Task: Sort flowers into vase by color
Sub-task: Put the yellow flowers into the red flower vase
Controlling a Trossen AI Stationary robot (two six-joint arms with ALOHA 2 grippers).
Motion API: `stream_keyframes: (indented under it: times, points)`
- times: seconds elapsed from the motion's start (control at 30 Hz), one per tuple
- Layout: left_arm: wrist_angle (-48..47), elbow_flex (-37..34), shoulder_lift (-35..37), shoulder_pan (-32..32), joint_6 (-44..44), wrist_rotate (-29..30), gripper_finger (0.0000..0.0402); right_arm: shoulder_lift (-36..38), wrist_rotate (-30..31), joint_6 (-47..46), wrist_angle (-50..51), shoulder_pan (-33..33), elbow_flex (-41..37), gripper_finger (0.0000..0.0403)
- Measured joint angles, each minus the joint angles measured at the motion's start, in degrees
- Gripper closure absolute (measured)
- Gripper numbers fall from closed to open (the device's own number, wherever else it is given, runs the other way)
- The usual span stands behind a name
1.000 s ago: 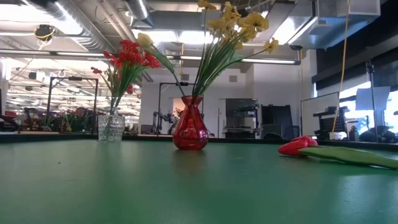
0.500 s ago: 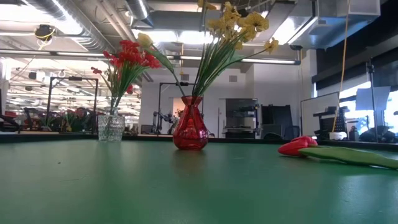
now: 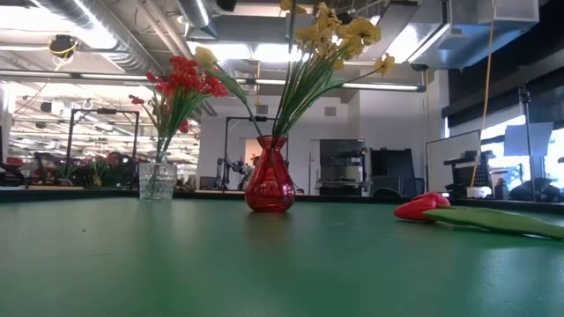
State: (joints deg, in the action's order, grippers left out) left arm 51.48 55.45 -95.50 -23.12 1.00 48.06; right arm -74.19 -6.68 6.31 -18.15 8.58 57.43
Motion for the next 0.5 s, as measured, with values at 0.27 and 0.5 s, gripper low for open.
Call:
stream_keyframes:
  times: [0.27,0.5]
  points:
    - [-6.85,5.80,0.17,-1.96,-5.54,5.52,0.0211,0.04,-0.02,0.00,1.57,0.00,0.00,0.0403]
    - [-6.90,6.32,1.66,-5.05,-8.05,11.33,0.0223,0.04,-0.04,0.00,1.70,0.01,0.00,0.0403]
